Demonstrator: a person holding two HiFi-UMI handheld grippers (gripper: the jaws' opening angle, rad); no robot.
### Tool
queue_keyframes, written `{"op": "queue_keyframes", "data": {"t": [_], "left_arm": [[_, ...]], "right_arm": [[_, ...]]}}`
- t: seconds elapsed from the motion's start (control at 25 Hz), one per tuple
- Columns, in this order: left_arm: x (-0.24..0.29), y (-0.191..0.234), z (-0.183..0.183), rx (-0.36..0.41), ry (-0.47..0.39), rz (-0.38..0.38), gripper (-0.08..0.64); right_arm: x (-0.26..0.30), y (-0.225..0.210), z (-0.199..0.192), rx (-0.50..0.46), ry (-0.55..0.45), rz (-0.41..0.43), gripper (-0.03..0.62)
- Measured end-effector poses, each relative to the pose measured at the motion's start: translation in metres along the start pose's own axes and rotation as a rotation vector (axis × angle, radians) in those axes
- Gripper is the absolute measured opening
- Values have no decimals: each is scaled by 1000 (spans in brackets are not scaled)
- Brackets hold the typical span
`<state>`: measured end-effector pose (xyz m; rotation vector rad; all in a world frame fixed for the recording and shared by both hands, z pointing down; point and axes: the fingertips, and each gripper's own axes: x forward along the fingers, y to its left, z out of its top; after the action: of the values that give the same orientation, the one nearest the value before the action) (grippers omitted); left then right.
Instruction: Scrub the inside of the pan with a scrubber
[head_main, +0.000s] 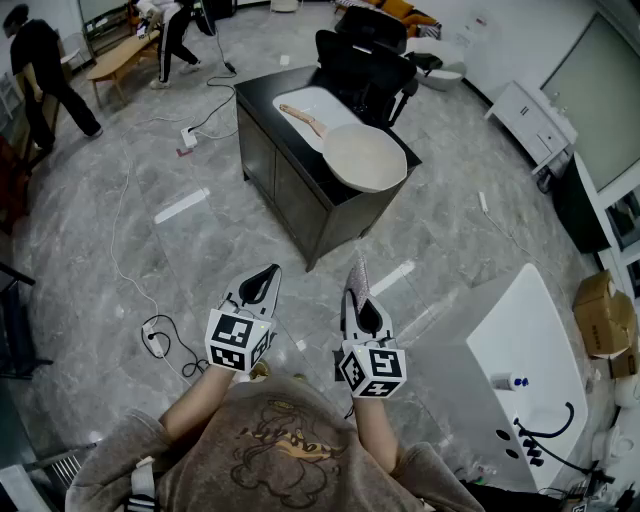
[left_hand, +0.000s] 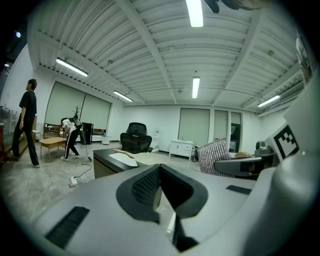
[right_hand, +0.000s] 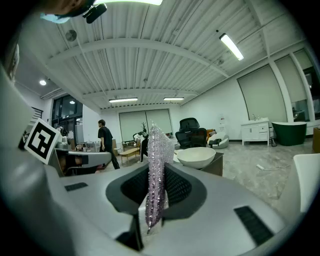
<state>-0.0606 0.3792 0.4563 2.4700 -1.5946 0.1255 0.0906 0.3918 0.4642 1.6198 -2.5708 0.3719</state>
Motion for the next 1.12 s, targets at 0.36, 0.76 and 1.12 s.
{"op": "queue_keyframes", "data": {"t": [0.36, 0.76, 1.12], "left_arm": [[5, 19, 0, 6, 18, -17, 17], [24, 49, -5, 19, 28, -56, 17], [89, 81, 2, 14, -15, -38, 17]], "right_arm": [[13, 23, 1, 1, -13, 39, 71], [33, 8, -6, 26, -31, -48, 71], [101, -29, 3, 20, -55, -34, 71]]}}
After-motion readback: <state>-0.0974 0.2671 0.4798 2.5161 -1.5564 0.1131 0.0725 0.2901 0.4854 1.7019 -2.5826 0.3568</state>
